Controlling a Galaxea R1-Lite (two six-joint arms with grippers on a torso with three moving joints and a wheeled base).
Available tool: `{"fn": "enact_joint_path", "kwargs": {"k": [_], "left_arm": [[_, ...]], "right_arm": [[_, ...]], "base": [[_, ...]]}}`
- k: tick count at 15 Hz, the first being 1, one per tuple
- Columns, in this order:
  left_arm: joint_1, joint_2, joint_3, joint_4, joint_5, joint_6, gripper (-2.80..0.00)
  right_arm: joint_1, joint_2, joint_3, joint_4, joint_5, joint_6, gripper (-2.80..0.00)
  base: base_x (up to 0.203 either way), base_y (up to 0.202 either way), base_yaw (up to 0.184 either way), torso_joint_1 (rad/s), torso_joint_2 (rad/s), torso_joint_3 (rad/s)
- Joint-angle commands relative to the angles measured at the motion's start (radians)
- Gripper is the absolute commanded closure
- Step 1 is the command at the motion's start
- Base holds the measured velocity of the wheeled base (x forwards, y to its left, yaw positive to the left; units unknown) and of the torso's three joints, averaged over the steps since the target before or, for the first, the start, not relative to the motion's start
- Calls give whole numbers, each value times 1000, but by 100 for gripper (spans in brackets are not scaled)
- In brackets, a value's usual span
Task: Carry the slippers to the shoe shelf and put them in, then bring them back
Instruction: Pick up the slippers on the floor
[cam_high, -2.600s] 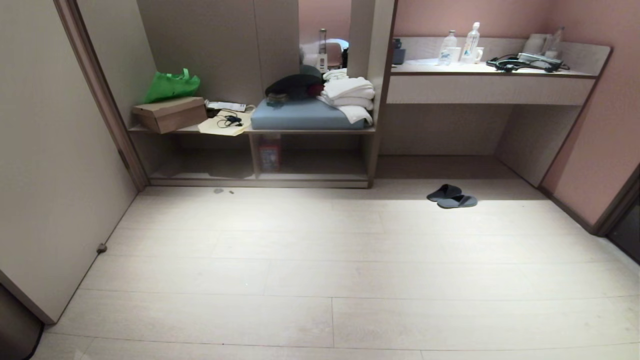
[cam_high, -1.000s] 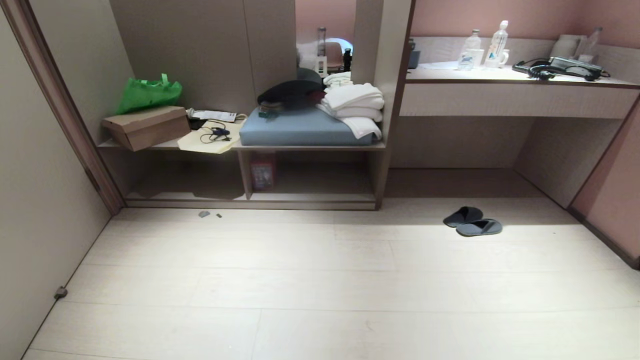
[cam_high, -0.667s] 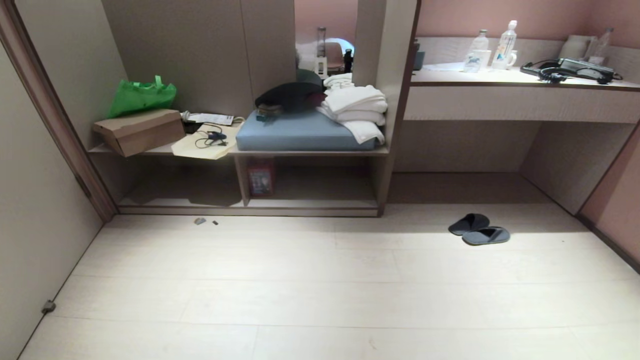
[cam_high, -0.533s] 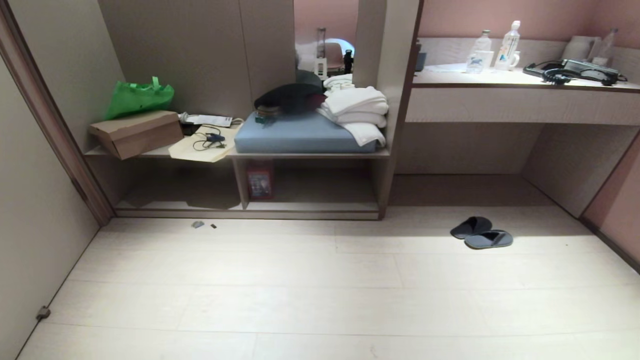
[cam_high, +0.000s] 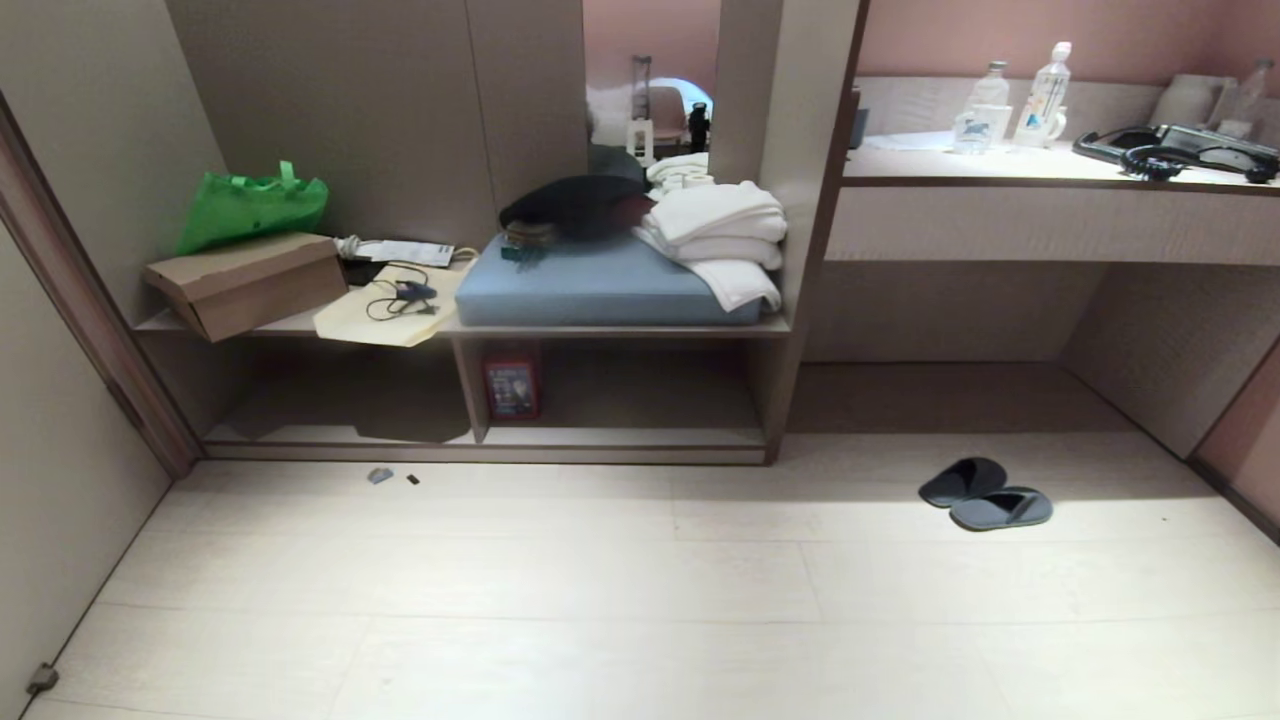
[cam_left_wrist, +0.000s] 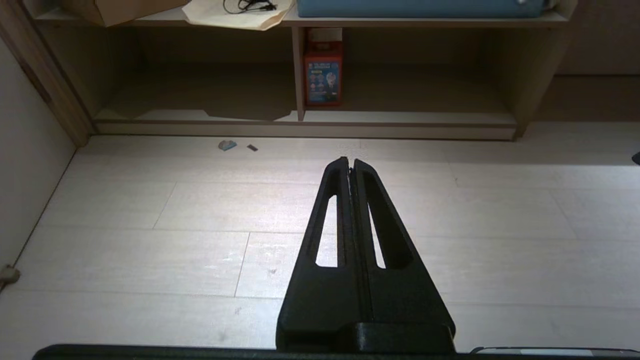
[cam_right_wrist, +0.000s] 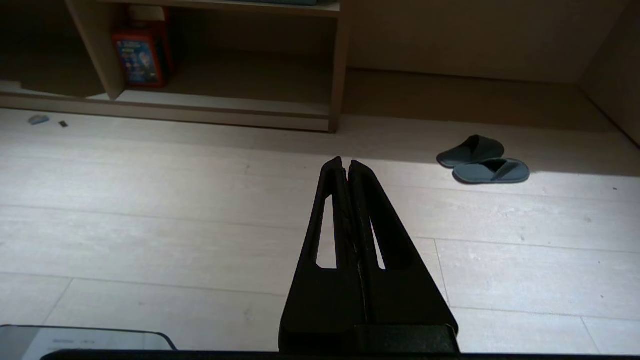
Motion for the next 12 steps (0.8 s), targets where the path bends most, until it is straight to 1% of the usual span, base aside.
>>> {"fn": "enact_joint_path", "kwargs": {"k": [1,12], "left_arm": [[0,1,8,0,0,-1,0],[0,1,8,0,0,-1,0]], "right_arm": [[0,1,0,0,0,0,0],[0,1,0,0,0,-1,0]], "base": [[196,0,1,0,5,2],[197,0,0,4,3,4]]}}
